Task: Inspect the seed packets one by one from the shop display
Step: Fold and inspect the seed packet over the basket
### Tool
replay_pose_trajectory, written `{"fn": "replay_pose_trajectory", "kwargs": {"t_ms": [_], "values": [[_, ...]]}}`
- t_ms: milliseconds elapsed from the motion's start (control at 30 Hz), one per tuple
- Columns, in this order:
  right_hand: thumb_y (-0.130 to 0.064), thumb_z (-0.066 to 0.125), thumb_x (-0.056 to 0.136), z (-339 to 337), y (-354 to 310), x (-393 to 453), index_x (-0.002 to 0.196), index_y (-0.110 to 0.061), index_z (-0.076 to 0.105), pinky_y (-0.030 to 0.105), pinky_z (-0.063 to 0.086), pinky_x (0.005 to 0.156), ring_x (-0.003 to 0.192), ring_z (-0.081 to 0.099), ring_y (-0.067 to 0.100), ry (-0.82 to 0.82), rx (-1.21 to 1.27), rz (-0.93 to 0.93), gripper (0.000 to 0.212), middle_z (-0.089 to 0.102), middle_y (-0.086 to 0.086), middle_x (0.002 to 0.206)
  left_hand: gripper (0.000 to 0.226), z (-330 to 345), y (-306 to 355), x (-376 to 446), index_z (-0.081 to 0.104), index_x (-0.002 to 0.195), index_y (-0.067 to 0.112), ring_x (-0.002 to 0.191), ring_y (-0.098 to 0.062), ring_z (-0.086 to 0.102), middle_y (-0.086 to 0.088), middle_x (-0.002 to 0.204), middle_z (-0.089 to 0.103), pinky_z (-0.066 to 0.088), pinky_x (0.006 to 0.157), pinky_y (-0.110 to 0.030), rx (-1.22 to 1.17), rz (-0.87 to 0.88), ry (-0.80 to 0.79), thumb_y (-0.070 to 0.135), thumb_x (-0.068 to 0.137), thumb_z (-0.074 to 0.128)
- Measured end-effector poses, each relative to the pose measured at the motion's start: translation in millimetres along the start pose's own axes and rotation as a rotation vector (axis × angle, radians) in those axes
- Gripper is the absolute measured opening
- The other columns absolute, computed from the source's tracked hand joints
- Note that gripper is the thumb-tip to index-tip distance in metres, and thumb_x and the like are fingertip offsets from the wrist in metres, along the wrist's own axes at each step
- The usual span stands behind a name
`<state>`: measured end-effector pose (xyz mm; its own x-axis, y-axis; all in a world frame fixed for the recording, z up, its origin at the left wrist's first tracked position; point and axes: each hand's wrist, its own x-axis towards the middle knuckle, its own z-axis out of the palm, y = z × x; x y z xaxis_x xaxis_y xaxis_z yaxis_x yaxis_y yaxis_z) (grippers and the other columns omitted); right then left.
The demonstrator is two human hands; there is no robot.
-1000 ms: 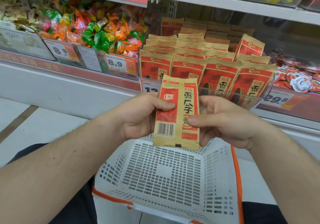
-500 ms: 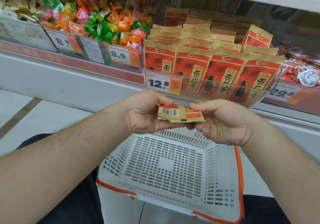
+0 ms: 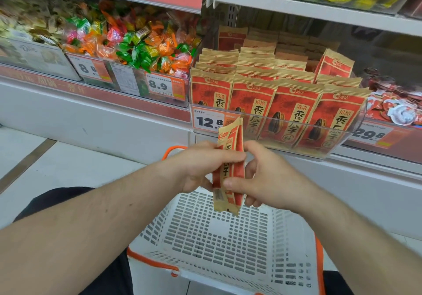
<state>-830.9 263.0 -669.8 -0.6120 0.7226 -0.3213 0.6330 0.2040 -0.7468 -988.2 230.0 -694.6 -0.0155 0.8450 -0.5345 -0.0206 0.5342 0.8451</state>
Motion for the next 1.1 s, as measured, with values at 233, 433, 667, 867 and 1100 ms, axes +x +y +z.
{"fn": "replay_pose_trajectory", "kwargs": {"t_ms": [233, 433, 667, 867, 1100], "values": [[-0.026, 0.053, 0.098, -8, 8, 4, 0.087, -0.026, 0.063, 0.03, 0.049, 0.053, 0.054, 0.066, 0.014, 0.364, 0.096, -0.206, 0.015, 0.066, 0.0, 0.069, 0.056, -2, 0, 1, 0.064, 0.117, 0.017, 0.086, -0.021, 0.064, -0.002, 0.093, 0.068, 0.051, 0.086, -0.05, -0.029, 0.139, -0.095, 0.013, 0.062, 0.073], [-0.016, 0.048, 0.101, -7, 5, 7, 0.08, -0.001, 0.058, 0.037, 0.051, 0.051, 0.051, 0.063, 0.022, 0.424, 0.191, -0.219, 0.027, 0.064, 0.013, 0.059, 0.039, 3, -6, -1, 0.065, 0.098, 0.013, 0.095, -0.027, 0.058, -0.011, 0.094, 0.063, 0.051, 0.074, -0.039, -0.151, 0.194, -0.296, 0.015, 0.059, 0.066], [-0.005, 0.042, 0.103, -9, -3, 3, 0.076, 0.0, 0.055, 0.037, 0.044, 0.049, 0.045, 0.056, 0.022, 0.292, 0.538, -0.182, 0.03, 0.061, 0.008, 0.054, 0.025, 3, -6, 3, 0.068, 0.08, 0.011, 0.101, -0.034, 0.052, -0.012, 0.09, 0.063, 0.046, 0.082, -0.041, -0.224, 0.234, -0.442, 0.022, 0.058, 0.063], [-0.011, 0.045, 0.102, -10, -2, 3, 0.076, -0.003, 0.058, 0.034, 0.047, 0.048, 0.048, 0.058, 0.021, 0.307, 0.486, -0.208, 0.03, 0.061, 0.01, 0.057, 0.036, 3, -3, 1, 0.065, 0.093, 0.01, 0.092, -0.028, 0.059, -0.016, 0.098, 0.059, 0.049, 0.079, -0.043, -0.19, 0.205, -0.378, 0.023, 0.059, 0.068], [-0.038, 0.062, 0.091, -25, -6, -9, 0.068, -0.002, 0.065, 0.035, 0.053, 0.056, 0.057, 0.068, 0.019, -0.027, -0.117, -0.154, 0.042, 0.068, 0.011, 0.064, 0.011, -6, 9, -7, 0.06, 0.091, 0.009, 0.077, -0.022, 0.061, -0.009, 0.077, 0.062, 0.055, 0.06, -0.037, -0.251, 0.228, -0.134, 0.008, 0.081, 0.063]]}}
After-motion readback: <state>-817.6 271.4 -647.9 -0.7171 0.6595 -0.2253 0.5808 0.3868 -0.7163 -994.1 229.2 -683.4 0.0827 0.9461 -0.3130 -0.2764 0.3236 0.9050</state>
